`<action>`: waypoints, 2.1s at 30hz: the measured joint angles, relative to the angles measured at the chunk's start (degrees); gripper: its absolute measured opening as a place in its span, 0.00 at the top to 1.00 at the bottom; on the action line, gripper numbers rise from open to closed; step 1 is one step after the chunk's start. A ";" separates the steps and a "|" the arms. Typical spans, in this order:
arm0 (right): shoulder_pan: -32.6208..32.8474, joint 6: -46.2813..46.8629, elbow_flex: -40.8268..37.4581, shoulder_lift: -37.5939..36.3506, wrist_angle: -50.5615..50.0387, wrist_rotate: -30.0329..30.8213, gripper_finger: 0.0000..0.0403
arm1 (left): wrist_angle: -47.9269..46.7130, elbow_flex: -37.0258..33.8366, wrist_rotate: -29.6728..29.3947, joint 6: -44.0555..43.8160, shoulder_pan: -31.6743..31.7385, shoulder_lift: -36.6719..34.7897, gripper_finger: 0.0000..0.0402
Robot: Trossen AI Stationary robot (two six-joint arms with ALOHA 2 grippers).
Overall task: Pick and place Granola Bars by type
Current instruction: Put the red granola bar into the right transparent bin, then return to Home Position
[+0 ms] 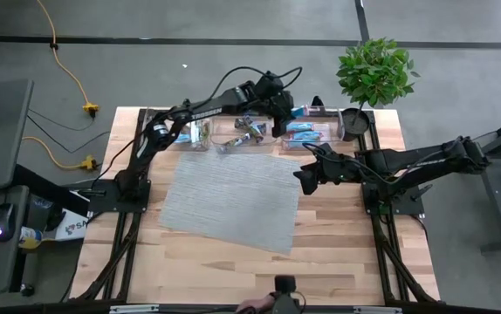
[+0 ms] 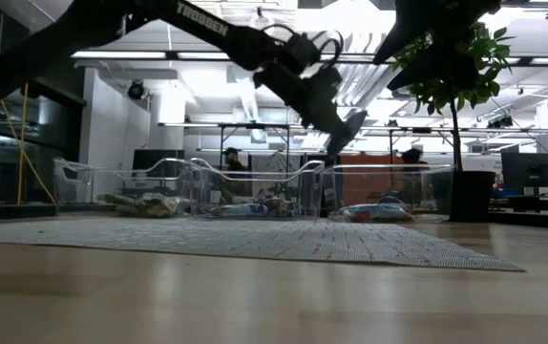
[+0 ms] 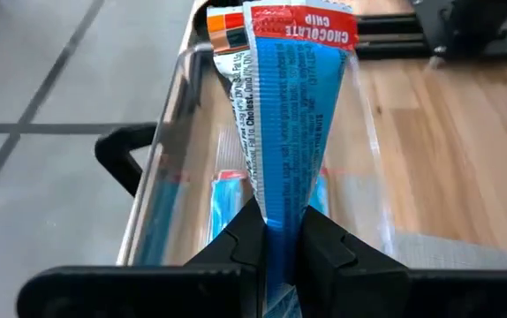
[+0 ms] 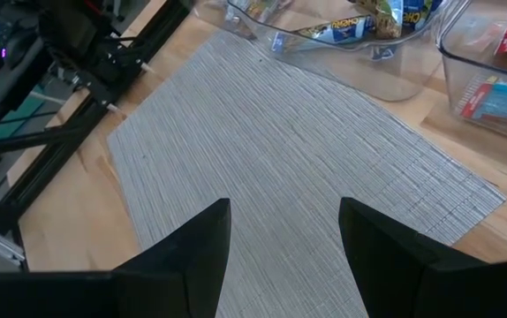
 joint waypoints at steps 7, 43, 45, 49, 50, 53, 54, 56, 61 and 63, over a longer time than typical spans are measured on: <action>0.00 1.33 0.00 0.00 0.51 0.96 0.51 | -0.30 -0.02 0.92 1.13 -0.04 2.01 0.92; 0.00 -1.53 -0.02 0.00 2.09 -0.93 0.51 | -4.47 -0.04 13.07 -10.06 3.50 -8.24 0.46; 0.00 -2.12 -0.02 0.00 2.09 -0.93 0.51 | -7.77 -0.04 19.56 -11.17 5.60 -10.40 0.46; -0.01 -3.65 -0.02 0.00 2.08 -1.35 0.51 | -19.45 -0.28 25.83 -7.29 8.23 -15.48 0.46; -0.01 -3.88 -0.02 0.00 2.07 -1.52 0.51 | -21.98 -1.30 25.90 -5.53 8.55 -17.05 0.47; 0.00 -4.66 -0.02 -0.02 2.07 -2.59 0.51 | -22.02 -6.32 26.43 -3.70 8.56 -23.17 0.51; -0.02 -4.73 -0.02 -0.02 2.03 -3.17 0.51 | -20.66 -8.74 27.57 -3.95 8.59 -25.75 0.53; -0.02 -5.40 -0.02 -0.17 1.73 -3.70 0.51 | -16.56 -14.59 28.51 -5.13 8.59 -31.73 0.57; -0.02 -6.96 -0.02 -0.57 1.55 -3.66 0.51 | -2.46 -36.95 28.14 -13.28 8.55 -48.86 0.64; -0.02 -7.91 -0.02 -0.83 1.42 -3.60 0.51 | 4.70 -47.26 26.85 -18.59 8.55 -56.68 0.67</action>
